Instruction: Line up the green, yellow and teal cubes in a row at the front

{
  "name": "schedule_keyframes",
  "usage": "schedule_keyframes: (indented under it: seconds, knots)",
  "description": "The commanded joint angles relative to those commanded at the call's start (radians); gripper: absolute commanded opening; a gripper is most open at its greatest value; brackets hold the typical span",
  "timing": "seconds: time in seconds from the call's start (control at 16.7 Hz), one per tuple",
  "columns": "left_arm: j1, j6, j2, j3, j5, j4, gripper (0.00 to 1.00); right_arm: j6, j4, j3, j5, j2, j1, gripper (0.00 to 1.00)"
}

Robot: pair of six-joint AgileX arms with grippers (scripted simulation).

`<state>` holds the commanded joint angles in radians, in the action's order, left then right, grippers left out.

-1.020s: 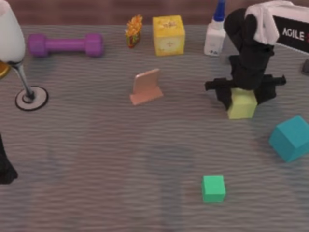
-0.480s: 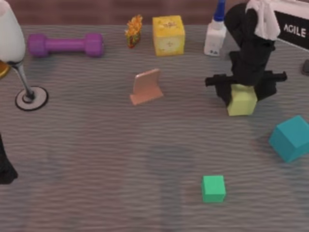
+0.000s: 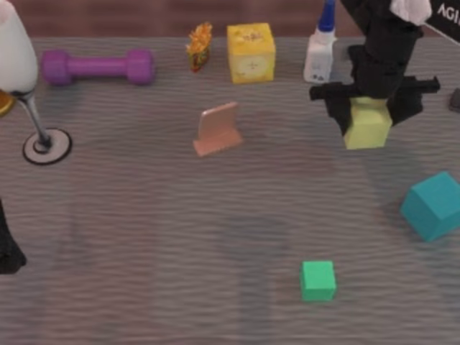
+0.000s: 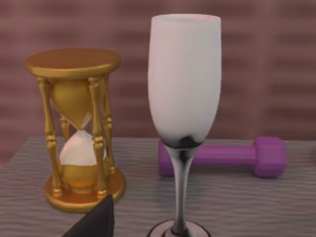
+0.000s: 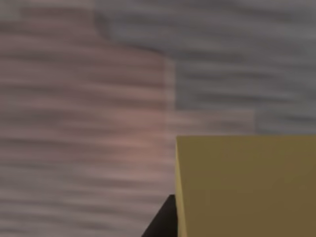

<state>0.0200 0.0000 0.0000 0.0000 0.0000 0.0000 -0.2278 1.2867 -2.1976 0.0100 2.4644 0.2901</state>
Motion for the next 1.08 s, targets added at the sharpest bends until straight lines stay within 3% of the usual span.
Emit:
schedule_keyframes:
  seconds: [0.18,0.36,0.9,1.08]
  knots:
    - [0.000,0.000,0.000,0.000,0.000,0.000,1.00,-0.004,-0.004,0.004,0.000,0.001,-0.003,0.00]
    - [0.000,0.000,0.000,0.000,0.000,0.000,1.00,-0.070,-0.029,0.072,0.000,-0.052,0.056,0.00]
    - [0.000,0.000,0.000,0.000,0.000,0.000,1.00,-0.534,-0.182,0.611,0.001,-0.398,0.463,0.00]
    - [0.000,0.000,0.000,0.000,0.000,0.000,1.00,-0.626,-0.218,0.703,0.003,-0.476,0.550,0.00]
